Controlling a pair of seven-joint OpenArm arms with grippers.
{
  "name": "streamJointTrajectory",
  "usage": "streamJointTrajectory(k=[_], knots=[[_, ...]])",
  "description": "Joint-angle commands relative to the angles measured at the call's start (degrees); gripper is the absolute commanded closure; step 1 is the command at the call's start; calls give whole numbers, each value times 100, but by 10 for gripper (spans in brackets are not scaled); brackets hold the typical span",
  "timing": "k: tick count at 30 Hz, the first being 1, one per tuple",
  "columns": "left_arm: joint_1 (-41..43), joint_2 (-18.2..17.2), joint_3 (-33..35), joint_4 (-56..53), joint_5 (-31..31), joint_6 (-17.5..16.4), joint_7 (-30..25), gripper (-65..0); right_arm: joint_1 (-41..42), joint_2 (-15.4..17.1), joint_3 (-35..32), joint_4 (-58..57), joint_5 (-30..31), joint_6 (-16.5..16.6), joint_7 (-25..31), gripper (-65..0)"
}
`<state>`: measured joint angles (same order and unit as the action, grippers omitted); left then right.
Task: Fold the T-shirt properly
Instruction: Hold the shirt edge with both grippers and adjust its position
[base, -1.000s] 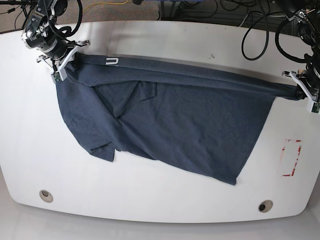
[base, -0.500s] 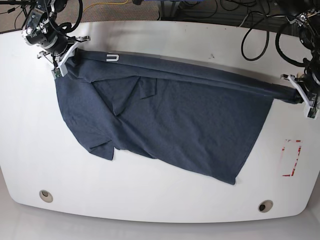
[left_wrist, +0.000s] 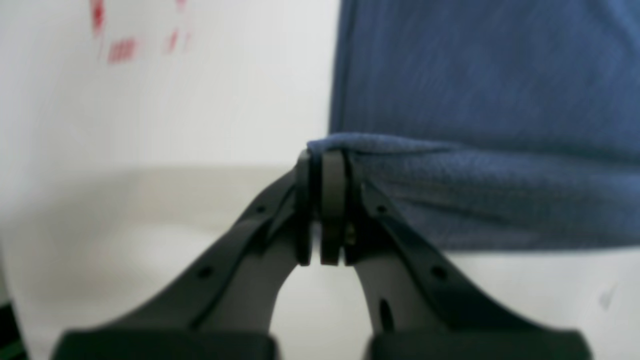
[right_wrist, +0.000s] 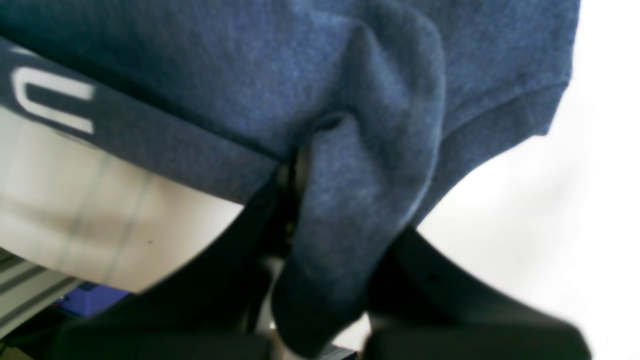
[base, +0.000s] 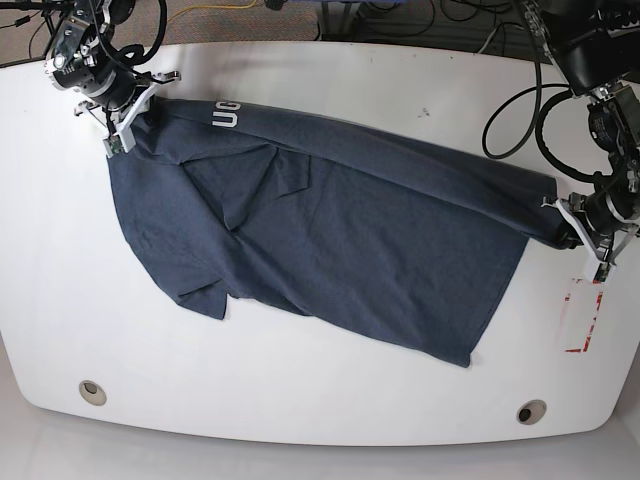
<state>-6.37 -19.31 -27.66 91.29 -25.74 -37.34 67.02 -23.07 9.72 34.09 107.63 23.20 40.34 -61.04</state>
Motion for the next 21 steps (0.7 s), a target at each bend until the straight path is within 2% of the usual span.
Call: streamJointTrajectory(k=[1, 11, 21], knots=[[-106, -122, 133, -254, -42, 29, -307, 0, -18, 79, 42, 107, 23, -34, 95, -16], [-334, -315, 520, -1107, -33, 29, -702, 0, -9, 79, 51, 98, 23, -34, 104, -16], [-334, -306, 537, -1291, 609, 2, -1089, 0, -9, 79, 86, 98, 23, -34, 104, -17]])
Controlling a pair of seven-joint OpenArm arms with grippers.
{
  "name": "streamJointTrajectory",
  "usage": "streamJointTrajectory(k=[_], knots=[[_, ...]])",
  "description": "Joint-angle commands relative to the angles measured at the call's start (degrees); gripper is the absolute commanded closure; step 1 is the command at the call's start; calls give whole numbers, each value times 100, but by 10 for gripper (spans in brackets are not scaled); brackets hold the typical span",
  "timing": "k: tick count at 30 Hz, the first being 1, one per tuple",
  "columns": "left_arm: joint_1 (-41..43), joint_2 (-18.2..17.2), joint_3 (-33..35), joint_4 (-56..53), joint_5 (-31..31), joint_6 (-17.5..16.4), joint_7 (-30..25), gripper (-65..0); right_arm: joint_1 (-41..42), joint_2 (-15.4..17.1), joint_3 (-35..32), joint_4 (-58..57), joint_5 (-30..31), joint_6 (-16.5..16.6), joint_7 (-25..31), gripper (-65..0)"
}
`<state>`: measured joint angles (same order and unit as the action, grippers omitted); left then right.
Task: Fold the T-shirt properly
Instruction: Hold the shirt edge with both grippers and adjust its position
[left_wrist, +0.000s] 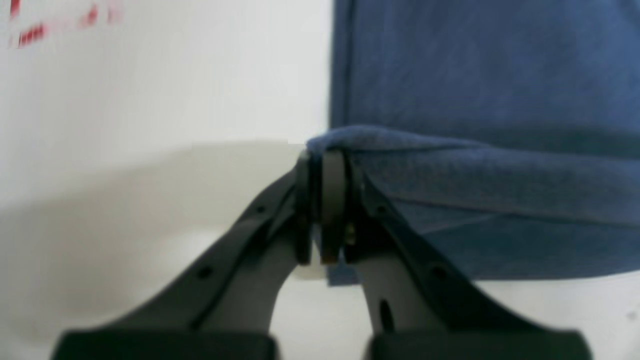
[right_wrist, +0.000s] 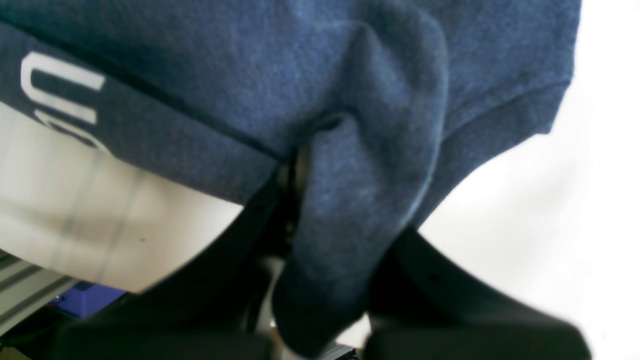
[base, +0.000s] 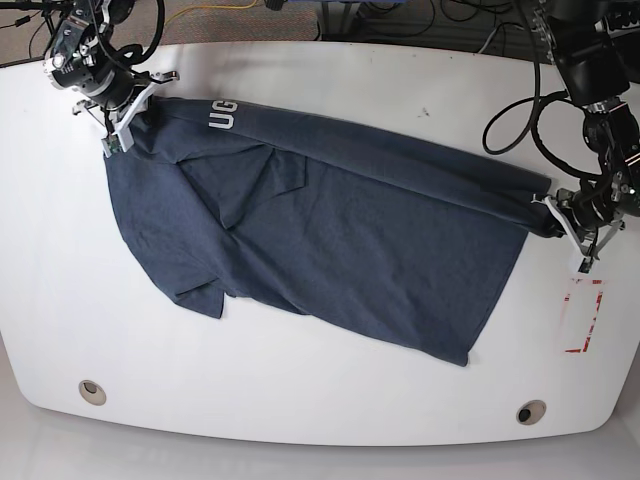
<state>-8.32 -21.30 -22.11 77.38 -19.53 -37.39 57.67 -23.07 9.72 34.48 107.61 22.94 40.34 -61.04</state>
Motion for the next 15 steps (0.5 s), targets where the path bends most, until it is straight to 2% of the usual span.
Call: streamJointTrajectory(k=[1, 6, 8, 11, 12, 15], knots=[[-140, -107, -18, 99, 14, 7, -154, 0, -9, 79, 47, 100, 49, -34, 104, -17], [-140, -107, -18, 99, 14, 7, -154, 0, -9, 79, 47, 100, 49, -34, 104, -22], [-140, -107, -18, 99, 14, 7, -154, -19, -9, 79, 47, 100, 49, -34, 104, -49], [-149, -107, -18, 99, 14, 33, -154, -104, -9, 79, 47, 109, 49, -34, 104, -154], [-149, -107, -18, 99, 14, 33, -154, -161, -9, 79, 47, 127, 49, -34, 104, -224], [-201, -107, -18, 125, 14, 33, -154, -282, -9, 79, 82, 144, 49, -34, 104, -374]])
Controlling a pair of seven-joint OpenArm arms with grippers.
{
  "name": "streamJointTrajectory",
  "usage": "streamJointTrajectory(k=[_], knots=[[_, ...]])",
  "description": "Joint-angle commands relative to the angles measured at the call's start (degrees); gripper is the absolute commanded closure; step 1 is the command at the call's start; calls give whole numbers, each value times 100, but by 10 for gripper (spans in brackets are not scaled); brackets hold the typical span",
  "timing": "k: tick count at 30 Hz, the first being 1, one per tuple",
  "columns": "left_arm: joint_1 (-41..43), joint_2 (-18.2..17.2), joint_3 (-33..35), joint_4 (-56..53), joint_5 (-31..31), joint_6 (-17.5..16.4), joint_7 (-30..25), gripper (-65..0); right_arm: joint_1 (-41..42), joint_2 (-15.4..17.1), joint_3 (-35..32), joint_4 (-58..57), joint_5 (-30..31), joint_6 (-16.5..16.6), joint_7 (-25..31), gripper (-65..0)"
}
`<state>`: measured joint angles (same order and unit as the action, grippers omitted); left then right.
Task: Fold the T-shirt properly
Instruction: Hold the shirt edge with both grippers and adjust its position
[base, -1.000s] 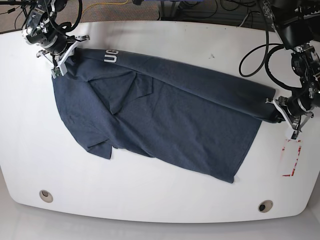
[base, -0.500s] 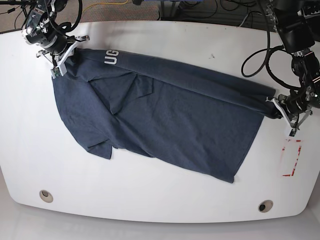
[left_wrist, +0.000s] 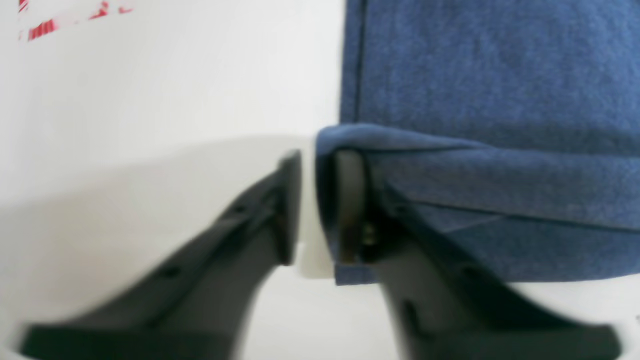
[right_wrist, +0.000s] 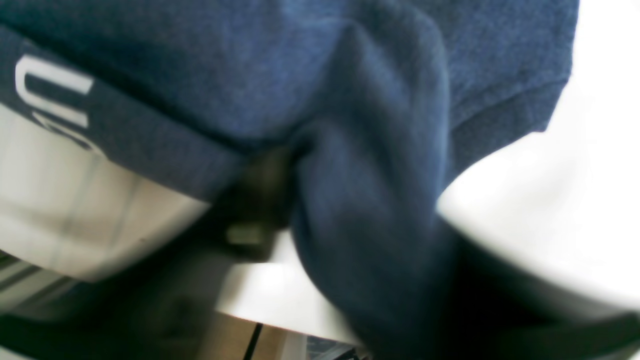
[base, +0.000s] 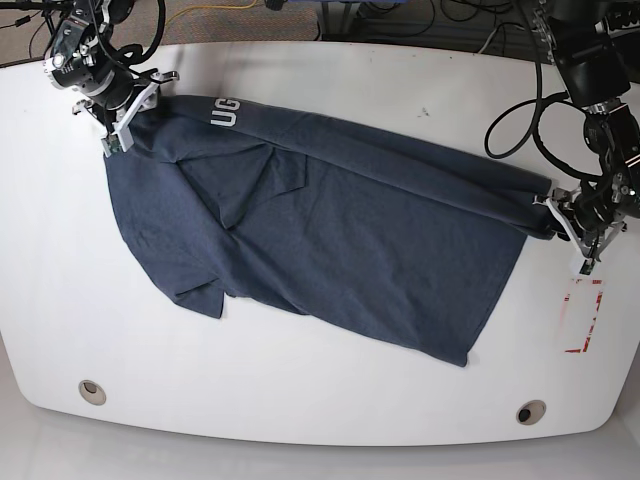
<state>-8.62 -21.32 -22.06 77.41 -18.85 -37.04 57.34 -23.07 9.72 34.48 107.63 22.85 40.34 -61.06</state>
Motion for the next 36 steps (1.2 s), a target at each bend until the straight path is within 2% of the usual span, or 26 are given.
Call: streamJointTrajectory(k=[1, 3, 6, 20, 23, 28, 31, 36], knots=[[-206, -105, -22, 123, -53, -2, -112, -314, -9, 79, 126, 151, 58, -34, 106, -414], [-267, -105, -22, 123, -62, -2, -95, -374, 17, 79, 249, 212, 75, -34, 106, -498], [-329, -105, -31, 176, -80, -28, -95, -378, 122, 79, 407, 274, 67, -34, 106, -555], [-171, -70, -66, 1635, -88, -46, -33, -378, 272, 97, 1242, 634, 67, -34, 106, -555], [58, -26, -48, 1899, -97, -46, -24, -378, 254, 61, 1260, 766, 102, -34, 97, -520], [401, 246, -66, 2171, -88, -46, -42, -375, 254, -264, 1251, 801, 102, -34, 97, -414], [594, 290, -66, 2189, -71, -46, -112, -335, 272, -405, 1233, 801, 102, -34, 97, -317], [902, 449, -40, 2101, -53, -19, -578, -244, 289, -589, 1225, 749, 49, -34, 97, -176]])
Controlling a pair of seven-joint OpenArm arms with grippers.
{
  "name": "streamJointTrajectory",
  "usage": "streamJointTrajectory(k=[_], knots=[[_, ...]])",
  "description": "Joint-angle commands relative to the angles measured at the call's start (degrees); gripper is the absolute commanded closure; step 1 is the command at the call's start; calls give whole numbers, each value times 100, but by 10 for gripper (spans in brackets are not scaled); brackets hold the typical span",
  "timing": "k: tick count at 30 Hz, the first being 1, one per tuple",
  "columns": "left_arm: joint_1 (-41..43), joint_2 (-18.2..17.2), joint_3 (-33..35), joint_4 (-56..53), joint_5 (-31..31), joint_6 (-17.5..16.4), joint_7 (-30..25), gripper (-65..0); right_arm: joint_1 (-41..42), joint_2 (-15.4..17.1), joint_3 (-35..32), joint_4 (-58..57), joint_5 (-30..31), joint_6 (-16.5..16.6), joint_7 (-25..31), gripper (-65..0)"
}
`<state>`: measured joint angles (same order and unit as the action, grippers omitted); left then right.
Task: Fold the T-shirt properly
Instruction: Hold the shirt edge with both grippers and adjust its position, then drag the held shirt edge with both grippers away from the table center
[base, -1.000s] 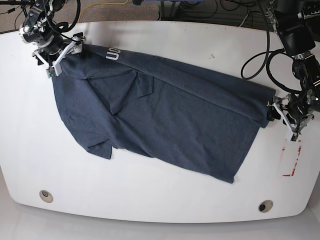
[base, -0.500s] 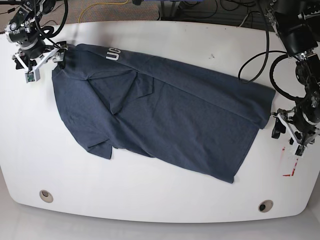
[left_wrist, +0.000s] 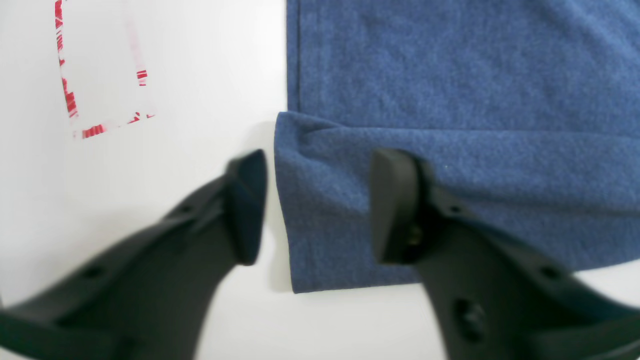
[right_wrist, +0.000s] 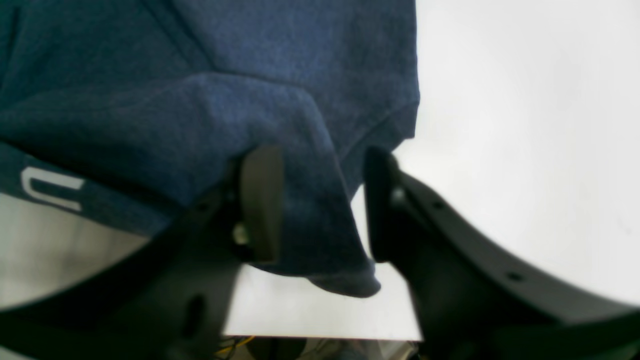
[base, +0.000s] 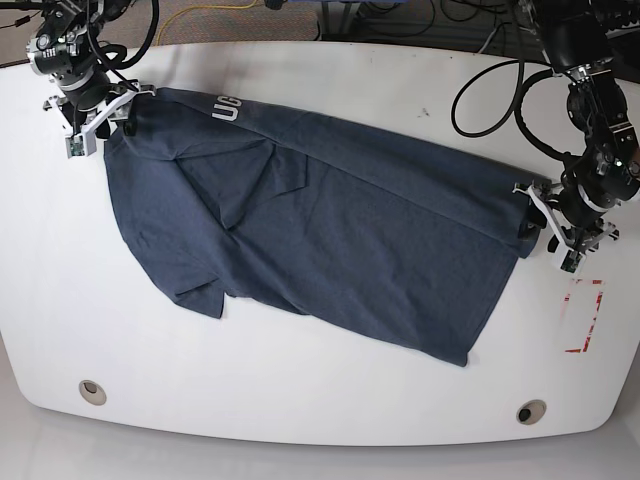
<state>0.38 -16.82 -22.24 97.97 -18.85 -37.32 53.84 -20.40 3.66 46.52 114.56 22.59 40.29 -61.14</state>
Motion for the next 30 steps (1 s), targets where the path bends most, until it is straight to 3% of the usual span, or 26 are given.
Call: streamJointTrajectory(k=[1, 8, 19, 30], knots=[[28, 16, -13, -17, -53, 18, -281, -236, 23, -1, 20, 38, 75, -29, 106, -157], [-16, 34, 4, -738, -53, 27, -510, -233, 49, -1, 11, -419, -101, -29, 185, -130], [-403, -81, 329, -1872, -53, 35, -730, -233, 286, 8, -138, -1140, -1147, -29, 800, -127], [-60, -292, 268, -2039, -45, 35, -738, -233, 295, 8, -147, -1764, -1578, -29, 1257, -124]])
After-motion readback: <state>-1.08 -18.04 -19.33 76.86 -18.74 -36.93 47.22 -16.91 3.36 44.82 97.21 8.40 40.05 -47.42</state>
